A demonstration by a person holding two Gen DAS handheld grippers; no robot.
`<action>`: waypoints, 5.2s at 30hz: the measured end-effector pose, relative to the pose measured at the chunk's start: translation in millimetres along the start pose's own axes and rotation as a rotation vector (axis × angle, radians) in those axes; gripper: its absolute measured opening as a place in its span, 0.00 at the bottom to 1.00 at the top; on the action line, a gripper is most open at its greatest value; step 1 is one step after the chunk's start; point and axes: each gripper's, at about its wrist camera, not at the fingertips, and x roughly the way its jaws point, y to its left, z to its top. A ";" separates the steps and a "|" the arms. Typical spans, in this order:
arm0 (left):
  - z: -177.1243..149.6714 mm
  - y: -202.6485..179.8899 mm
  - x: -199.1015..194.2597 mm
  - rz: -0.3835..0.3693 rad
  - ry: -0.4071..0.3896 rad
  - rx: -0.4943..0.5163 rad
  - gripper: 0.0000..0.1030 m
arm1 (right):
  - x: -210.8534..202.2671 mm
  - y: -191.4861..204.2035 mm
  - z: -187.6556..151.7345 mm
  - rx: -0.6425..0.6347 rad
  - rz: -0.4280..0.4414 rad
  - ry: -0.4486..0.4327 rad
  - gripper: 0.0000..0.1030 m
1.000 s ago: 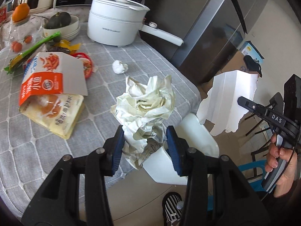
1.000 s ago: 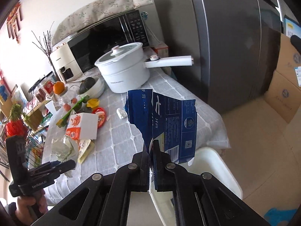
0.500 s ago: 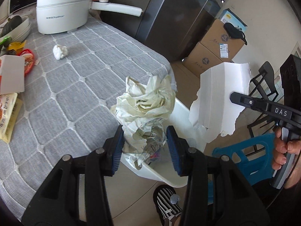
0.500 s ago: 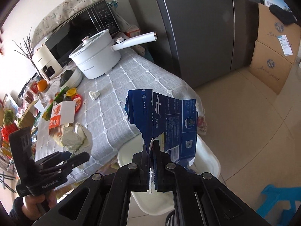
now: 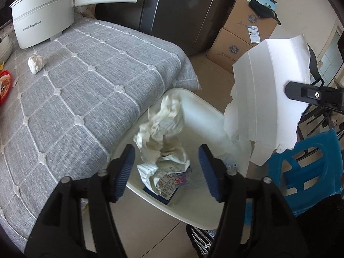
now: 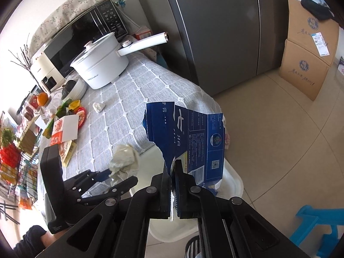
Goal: Collect trash
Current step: 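Lower the blue box into the white bin and open the right gripper, then grasp the orange-and-white snack bag with the left gripper and lift it, then grasp the cream bread-ball bag with the right gripper while the left holds the orange bag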
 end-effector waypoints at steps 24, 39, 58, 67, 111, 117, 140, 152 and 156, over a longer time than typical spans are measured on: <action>-21.5 40.7 -55.3 0.224 -0.019 -0.015 0.99 | 19.6 33.7 7.7 -0.028 0.061 0.036 0.05; -34.3 71.8 -81.0 0.282 -0.041 -0.059 0.99 | 23.7 50.6 11.2 -0.028 0.055 0.027 0.59; -37.0 161.2 -129.6 0.518 -0.144 -0.054 0.99 | 54.2 90.2 17.7 -0.098 0.010 0.045 0.72; -39.7 242.6 -127.1 0.751 -0.014 0.017 0.99 | 86.1 135.3 31.2 -0.135 0.035 0.059 0.73; -56.5 266.0 -201.4 0.279 -0.255 -0.599 0.02 | 179.5 257.0 16.9 -0.178 0.254 0.207 0.72; -95.8 271.2 -201.0 0.266 -0.255 -0.689 0.02 | 211.9 287.0 3.3 -0.153 0.329 0.253 0.59; -118.2 276.6 -227.0 0.238 -0.316 -0.682 0.03 | 174.8 280.1 14.9 -0.193 0.287 0.110 0.01; -99.3 241.8 -218.6 0.136 -0.331 -0.627 0.03 | 83.3 206.5 30.8 -0.181 0.239 -0.036 0.01; -89.7 226.6 -214.3 0.130 -0.335 -0.596 0.03 | 68.0 177.2 31.7 -0.165 0.241 -0.039 0.03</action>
